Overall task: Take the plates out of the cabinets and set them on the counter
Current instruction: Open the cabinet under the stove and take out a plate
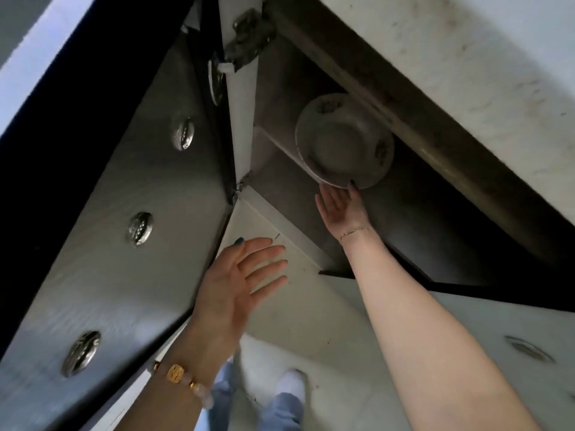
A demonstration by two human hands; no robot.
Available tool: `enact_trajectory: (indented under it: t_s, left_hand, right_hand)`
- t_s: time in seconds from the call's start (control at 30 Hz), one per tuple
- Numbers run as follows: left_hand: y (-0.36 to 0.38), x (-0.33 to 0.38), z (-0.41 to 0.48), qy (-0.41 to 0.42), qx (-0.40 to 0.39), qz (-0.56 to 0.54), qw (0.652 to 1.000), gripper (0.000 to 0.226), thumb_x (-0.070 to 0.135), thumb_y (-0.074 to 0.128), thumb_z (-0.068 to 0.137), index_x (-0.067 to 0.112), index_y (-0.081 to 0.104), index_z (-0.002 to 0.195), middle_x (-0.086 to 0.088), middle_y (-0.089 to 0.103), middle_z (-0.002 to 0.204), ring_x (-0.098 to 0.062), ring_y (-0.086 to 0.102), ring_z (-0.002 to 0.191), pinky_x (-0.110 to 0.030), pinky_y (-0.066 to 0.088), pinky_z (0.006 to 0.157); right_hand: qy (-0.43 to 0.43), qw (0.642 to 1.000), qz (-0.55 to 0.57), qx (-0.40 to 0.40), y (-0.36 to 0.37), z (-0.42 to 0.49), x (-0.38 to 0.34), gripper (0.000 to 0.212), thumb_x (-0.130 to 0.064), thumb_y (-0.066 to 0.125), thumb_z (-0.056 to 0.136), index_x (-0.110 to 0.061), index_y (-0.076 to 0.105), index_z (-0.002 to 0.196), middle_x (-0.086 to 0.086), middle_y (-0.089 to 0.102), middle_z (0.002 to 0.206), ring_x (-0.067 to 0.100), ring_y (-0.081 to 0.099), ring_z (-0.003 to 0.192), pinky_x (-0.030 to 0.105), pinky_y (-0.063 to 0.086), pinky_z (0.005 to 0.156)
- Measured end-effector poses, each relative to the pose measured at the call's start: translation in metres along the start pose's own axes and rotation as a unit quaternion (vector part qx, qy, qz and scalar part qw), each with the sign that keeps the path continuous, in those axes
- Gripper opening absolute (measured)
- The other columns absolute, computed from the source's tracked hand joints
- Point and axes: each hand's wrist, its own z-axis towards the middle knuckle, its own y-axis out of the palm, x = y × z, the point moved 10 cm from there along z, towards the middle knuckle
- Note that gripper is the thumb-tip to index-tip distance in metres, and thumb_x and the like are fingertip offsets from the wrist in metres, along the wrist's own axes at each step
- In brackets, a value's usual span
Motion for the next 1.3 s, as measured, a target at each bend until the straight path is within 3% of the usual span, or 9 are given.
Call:
enact_trajectory:
  t_s: [0.23,0.33,0.47,0.57,0.73,0.9,1.03,1.17,1.3]
  left_hand:
    - [-0.014,-0.006,0.004,0.010,0.003,0.025,1.000,0.035,0.029,0.034,0.095,0.011,0.064,0.098,-0.007,0.074,0.097,-0.022,0.070,0.093,-0.038,0.051,0.085]
    - [-0.017,-0.009,0.002,0.009,0.009,0.026,1.000,0.035,0.030,0.035,0.095,0.011,0.064,0.099,-0.008,0.073,0.100,-0.023,0.070,0.095,-0.038,0.051,0.083]
    - [-0.013,-0.010,-0.009,0.011,0.007,0.027,1.000,0.035,0.030,0.035,0.095,0.012,0.064,0.099,-0.007,0.073,0.100,-0.023,0.069,0.096,-0.037,0.051,0.083]
    - [-0.004,-0.008,-0.026,0.015,0.005,0.033,0.999,0.034,0.030,0.035,0.096,0.012,0.064,0.096,-0.005,0.073,0.096,-0.023,0.067,0.096,-0.038,0.050,0.088]
    - [0.007,0.001,-0.068,0.034,0.021,0.044,0.998,0.032,0.028,0.035,0.096,0.012,0.063,0.095,-0.003,0.073,0.089,-0.024,0.065,0.095,-0.040,0.047,0.094]
    - [0.016,0.005,-0.124,0.048,0.029,0.056,0.997,0.033,0.026,0.033,0.097,0.010,0.063,0.095,-0.003,0.074,0.084,-0.025,0.064,0.090,-0.040,0.048,0.090]
    - [0.030,0.010,-0.175,0.070,0.023,0.080,0.994,0.032,0.027,0.034,0.097,0.010,0.061,0.097,-0.003,0.072,0.086,-0.022,0.064,0.086,-0.040,0.048,0.090]
    - [0.048,0.021,-0.227,0.102,0.013,0.099,0.990,0.032,0.029,0.035,0.097,0.011,0.062,0.095,-0.003,0.072,0.088,-0.021,0.066,0.084,-0.038,0.052,0.084]
    - [0.059,0.036,-0.282,0.148,0.013,0.101,0.984,0.033,0.027,0.035,0.096,0.011,0.063,0.093,-0.004,0.071,0.090,-0.021,0.066,0.084,-0.037,0.053,0.084]
  right_hand:
    - [-0.052,0.998,0.011,0.020,0.003,0.015,-0.014,0.016,-0.012,0.047,0.096,-0.001,0.056,0.090,0.011,0.060,0.090,0.018,0.060,0.081,0.026,0.052,0.087]
    - [-0.074,0.996,-0.014,0.044,-0.003,0.017,-0.022,0.014,0.001,0.045,0.094,0.001,0.056,0.085,0.012,0.058,0.088,0.018,0.060,0.087,0.025,0.047,0.095]
    - [-0.064,0.995,-0.036,0.063,-0.016,-0.004,-0.013,0.013,0.007,0.045,0.091,0.001,0.056,0.087,0.011,0.059,0.087,0.018,0.060,0.080,0.023,0.056,0.079]
    - [-0.052,0.996,-0.043,0.059,-0.028,-0.033,0.001,0.017,0.012,0.043,0.089,0.001,0.056,0.092,0.011,0.059,0.090,0.020,0.058,0.086,0.031,0.048,0.096]
    - [-0.036,0.996,-0.046,0.074,-0.048,-0.101,0.028,0.019,0.016,0.046,0.086,0.002,0.056,0.081,0.015,0.061,0.084,0.023,0.060,0.078,0.039,0.047,0.096]
    - [-0.010,0.994,-0.079,0.079,-0.077,-0.179,0.060,0.016,0.014,0.047,0.087,0.002,0.058,0.087,0.016,0.064,0.087,0.023,0.063,0.076,0.031,0.057,0.068]
    - [0.002,0.991,-0.108,0.074,-0.096,-0.240,0.071,0.021,0.012,0.050,0.087,0.013,0.056,0.108,0.026,0.064,0.103,0.034,0.064,0.091,0.035,0.058,0.076]
    - [-0.008,0.987,-0.150,0.049,-0.100,-0.306,0.051,0.012,0.010,0.050,0.088,0.001,0.058,0.084,0.014,0.067,0.085,0.023,0.066,0.079,0.036,0.054,0.081]
    - [-0.028,0.984,-0.173,0.021,-0.101,-0.369,0.027,0.014,0.009,0.051,0.088,-0.002,0.058,0.081,0.008,0.069,0.077,0.012,0.069,0.062,0.022,0.054,0.054]
